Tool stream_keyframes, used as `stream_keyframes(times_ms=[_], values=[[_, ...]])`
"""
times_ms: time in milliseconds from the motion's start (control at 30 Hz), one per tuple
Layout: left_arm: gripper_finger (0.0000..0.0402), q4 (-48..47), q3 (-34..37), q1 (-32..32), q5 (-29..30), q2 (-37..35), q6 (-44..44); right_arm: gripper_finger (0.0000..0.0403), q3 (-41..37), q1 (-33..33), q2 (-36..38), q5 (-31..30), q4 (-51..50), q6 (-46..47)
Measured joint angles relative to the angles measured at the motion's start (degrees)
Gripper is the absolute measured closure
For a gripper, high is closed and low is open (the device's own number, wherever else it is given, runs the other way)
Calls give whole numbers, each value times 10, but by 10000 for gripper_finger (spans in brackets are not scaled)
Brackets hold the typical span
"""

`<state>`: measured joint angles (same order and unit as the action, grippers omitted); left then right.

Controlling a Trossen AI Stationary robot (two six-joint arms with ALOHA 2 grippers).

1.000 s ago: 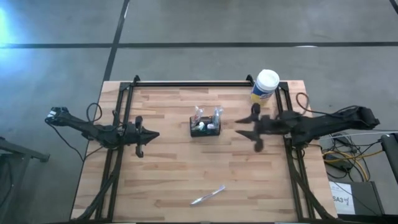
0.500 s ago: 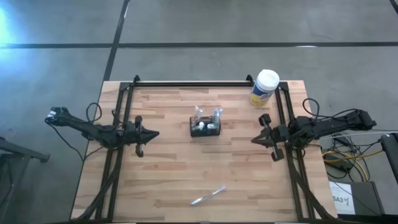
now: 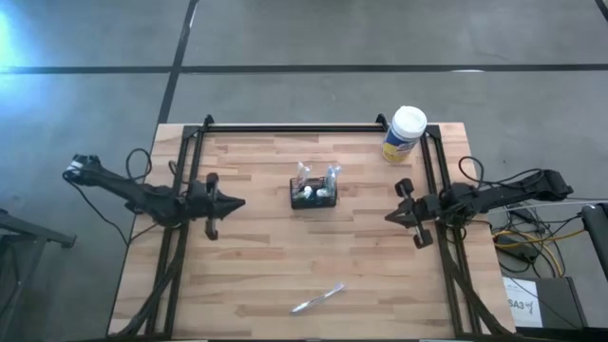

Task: Pick & Place toothbrushing station
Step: Put the violet toothbrush in the wire organizer

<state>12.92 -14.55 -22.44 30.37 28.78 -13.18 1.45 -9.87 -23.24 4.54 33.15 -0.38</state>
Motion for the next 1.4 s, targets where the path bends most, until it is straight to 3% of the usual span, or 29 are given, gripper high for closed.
stream_keyframes(times_ms=[233, 467, 733, 1133, 1400], values=[[394, -88, -170, -15, -35, 202, -40, 394, -1, 0, 0, 0, -1, 7], [341, -82, -309, -31, -67, 375, -107, 394, -2, 0, -1, 0, -4, 18], [272, -99, -439, -35, -195, 563, -176, 394, -2, 0, -1, -2, -12, 23], [233, -377, -693, -42, -219, 803, -265, 394, -2, 0, -1, -40, -12, 26], [223, -431, -832, -43, -242, 924, -268, 394, -2, 1, -1, -46, -12, 73]])
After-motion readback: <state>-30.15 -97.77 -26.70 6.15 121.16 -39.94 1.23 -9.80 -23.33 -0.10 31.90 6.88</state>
